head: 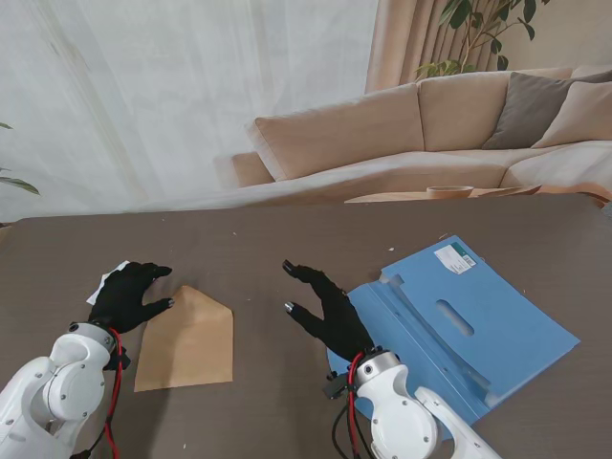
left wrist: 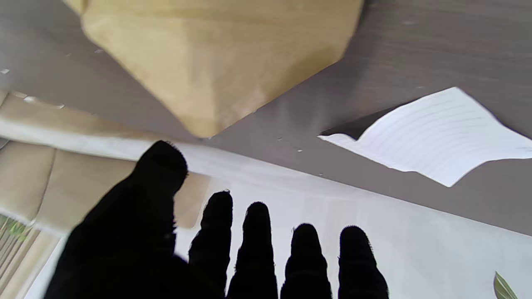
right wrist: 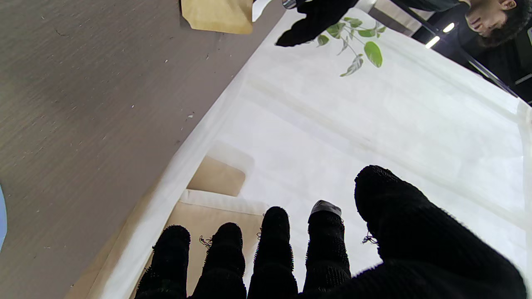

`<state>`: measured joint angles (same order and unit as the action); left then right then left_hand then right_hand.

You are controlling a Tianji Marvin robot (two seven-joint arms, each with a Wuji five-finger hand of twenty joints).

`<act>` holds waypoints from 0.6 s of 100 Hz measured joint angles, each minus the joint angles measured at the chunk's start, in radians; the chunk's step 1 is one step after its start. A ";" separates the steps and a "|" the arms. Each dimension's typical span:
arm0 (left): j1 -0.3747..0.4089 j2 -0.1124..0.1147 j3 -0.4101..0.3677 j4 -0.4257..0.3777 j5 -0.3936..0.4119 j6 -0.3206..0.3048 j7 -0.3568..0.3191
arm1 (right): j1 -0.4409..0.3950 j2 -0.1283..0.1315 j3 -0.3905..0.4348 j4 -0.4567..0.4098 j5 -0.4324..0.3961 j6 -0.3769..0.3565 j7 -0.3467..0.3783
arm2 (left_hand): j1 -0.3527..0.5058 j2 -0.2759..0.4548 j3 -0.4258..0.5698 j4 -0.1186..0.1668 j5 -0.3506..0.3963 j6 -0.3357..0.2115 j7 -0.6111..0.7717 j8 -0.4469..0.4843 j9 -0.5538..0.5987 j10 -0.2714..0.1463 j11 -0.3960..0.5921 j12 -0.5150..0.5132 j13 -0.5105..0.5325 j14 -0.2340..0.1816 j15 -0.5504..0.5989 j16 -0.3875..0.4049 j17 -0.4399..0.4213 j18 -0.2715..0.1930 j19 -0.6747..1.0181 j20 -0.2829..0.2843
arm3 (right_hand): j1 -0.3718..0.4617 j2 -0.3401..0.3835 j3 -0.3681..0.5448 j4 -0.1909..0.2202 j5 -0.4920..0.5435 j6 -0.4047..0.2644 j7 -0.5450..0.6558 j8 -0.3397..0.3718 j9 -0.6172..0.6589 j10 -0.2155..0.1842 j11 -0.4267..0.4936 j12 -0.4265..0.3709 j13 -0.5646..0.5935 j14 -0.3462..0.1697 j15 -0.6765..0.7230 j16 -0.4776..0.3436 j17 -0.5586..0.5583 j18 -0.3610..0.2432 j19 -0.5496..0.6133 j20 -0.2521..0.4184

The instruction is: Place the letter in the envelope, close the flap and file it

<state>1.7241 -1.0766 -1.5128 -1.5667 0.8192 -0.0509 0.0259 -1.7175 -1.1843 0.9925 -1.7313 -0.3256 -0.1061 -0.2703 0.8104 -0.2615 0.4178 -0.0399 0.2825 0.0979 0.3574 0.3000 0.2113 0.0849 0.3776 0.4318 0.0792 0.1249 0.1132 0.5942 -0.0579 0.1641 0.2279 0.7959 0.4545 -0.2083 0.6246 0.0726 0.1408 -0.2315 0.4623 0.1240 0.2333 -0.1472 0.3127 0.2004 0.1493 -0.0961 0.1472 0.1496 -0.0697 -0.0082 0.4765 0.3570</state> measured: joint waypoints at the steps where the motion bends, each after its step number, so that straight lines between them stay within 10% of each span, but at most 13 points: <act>1: -0.002 0.001 0.002 0.003 0.005 0.002 0.000 | 0.000 0.000 0.000 0.000 0.000 0.000 0.000 | -0.009 -0.001 0.015 -0.001 0.000 0.000 0.000 0.000 0.000 0.000 0.000 0.000 0.000 0.000 0.001 0.002 0.002 0.004 0.000 0.001 | 0.000 0.000 0.000 0.000 0.000 0.000 0.000 0.000 0.000 0.000 0.000 0.000 0.000 0.000 0.000 0.000 0.000 0.000 0.000 0.000; 60: -0.087 0.019 0.112 0.104 0.015 0.133 -0.065 | -0.004 -0.001 0.003 0.000 -0.004 -0.003 -0.007 | 0.011 -0.041 0.092 -0.020 0.124 -0.074 -0.002 0.003 -0.001 0.000 -0.040 0.010 -0.017 -0.013 0.008 0.015 0.001 -0.007 0.005 0.037 | 0.000 0.000 0.000 0.000 0.001 0.000 0.011 0.014 0.000 0.000 0.011 0.001 0.000 0.000 0.000 0.000 0.000 0.001 0.012 0.000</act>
<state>1.6369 -1.0576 -1.4006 -1.4632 0.8339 0.0826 -0.0392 -1.7218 -1.1854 0.9952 -1.7316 -0.3292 -0.1087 -0.2774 0.8217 -0.3023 0.5099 -0.0595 0.4064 0.0243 0.3551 0.3030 0.2104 0.0851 0.3379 0.4417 0.0626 0.1114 0.1208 0.6095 -0.0570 0.1567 0.2331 0.8330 0.4545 -0.2083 0.6248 0.0726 0.1414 -0.2315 0.4736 0.1378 0.2333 -0.1470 0.3234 0.2010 0.1493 -0.0959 0.1474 0.1496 -0.0701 -0.0075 0.4886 0.3570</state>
